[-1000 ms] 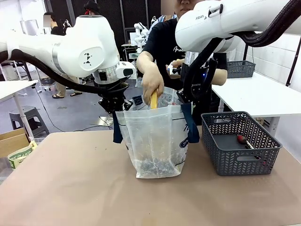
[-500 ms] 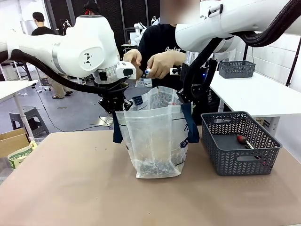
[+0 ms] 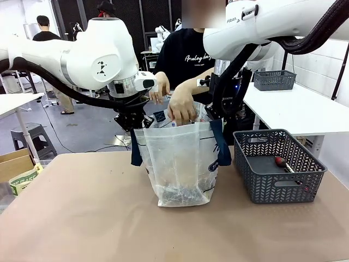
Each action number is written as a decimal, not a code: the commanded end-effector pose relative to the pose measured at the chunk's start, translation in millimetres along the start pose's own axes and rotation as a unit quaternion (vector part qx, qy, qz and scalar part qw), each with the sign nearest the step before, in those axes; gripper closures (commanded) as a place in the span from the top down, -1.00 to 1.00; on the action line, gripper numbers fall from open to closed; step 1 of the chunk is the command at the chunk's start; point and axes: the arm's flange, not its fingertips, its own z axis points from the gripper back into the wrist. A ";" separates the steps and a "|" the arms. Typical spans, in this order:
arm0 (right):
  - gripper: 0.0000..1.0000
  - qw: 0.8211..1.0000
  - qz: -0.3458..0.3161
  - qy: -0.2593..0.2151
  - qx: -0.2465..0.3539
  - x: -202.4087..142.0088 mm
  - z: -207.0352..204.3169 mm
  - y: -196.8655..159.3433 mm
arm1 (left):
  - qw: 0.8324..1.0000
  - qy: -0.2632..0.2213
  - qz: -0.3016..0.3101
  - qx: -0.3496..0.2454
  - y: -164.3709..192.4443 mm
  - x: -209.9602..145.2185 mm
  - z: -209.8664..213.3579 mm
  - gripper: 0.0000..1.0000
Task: Transfer purchased items from the store into the shopping bag.
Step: Move the Reusable shopping bag to the right side of the table.
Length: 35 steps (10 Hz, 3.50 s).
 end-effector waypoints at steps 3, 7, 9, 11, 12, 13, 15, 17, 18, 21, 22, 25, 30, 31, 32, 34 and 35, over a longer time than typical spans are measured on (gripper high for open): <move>-1.00 1.000 0.000 0.001 0.000 -0.2 -0.5 -0.2 | 1.000 0.000 0.002 0.001 0.5 -1.2 0.1 -1.00; -1.00 1.000 0.000 0.001 0.000 -0.2 -0.5 -0.2 | 1.000 0.000 0.002 0.001 0.5 -1.2 0.1 -1.00; -1.00 1.000 0.000 0.001 0.000 -0.2 -0.5 -0.2 | 1.000 0.000 0.002 0.001 0.5 -1.2 0.1 -1.00; -1.00 1.000 0.000 0.001 0.000 -0.2 -0.5 -0.2 | 1.000 0.000 0.002 0.001 0.5 -1.2 0.1 -1.00; -1.00 1.000 0.000 0.001 0.000 -0.2 -0.5 -0.2 | 1.000 0.000 0.002 0.001 0.5 -1.2 0.1 -1.00; -1.00 1.000 0.000 0.001 0.000 -0.2 -0.5 -0.2 | 1.000 0.000 0.002 0.001 0.5 -1.2 0.1 -1.00; -1.00 1.000 0.000 0.001 0.000 -0.2 -0.5 -0.2 | 1.000 0.000 0.002 0.001 0.5 -1.2 0.1 -1.00; -1.00 1.000 0.000 0.001 0.000 -0.2 -0.5 -0.2 | 1.000 0.000 0.002 0.001 0.5 -1.2 0.1 -1.00; -1.00 1.000 0.000 0.001 0.000 -0.2 -0.5 -0.2 | 1.000 0.000 0.002 0.001 0.5 -1.2 0.1 -1.00; -1.00 1.000 0.000 0.001 0.000 -0.2 -0.5 -0.2 | 1.000 0.000 0.002 0.001 0.5 -1.2 0.1 -1.00; -1.00 1.000 0.000 0.001 0.000 -0.2 -0.5 -0.2 | 1.000 0.000 0.002 0.001 0.5 -1.2 0.1 -1.00; -1.00 1.000 0.000 0.001 0.000 -0.2 -0.5 -0.2 | 1.000 0.000 0.002 0.001 0.5 -1.2 0.1 -1.00; -1.00 1.000 0.000 0.001 0.000 -0.2 -0.5 -0.2 | 1.000 0.000 0.002 0.001 0.5 -1.2 0.1 -1.00; -1.00 1.000 0.000 0.001 0.000 -0.2 -0.5 -0.2 | 1.000 0.000 0.002 0.001 0.5 -1.2 0.1 -1.00; -1.00 1.000 0.000 0.001 0.000 -0.2 -0.5 -0.2 | 1.000 0.000 0.002 0.001 0.5 -1.2 0.1 -1.00; -1.00 1.000 0.000 0.001 0.000 -0.2 -0.5 -0.2 | 1.000 0.000 0.002 0.001 0.5 -1.2 0.1 -1.00; -1.00 1.000 0.000 0.001 0.000 -0.2 -0.5 -0.2 | 1.000 0.000 0.002 0.001 0.5 -1.2 0.1 -1.00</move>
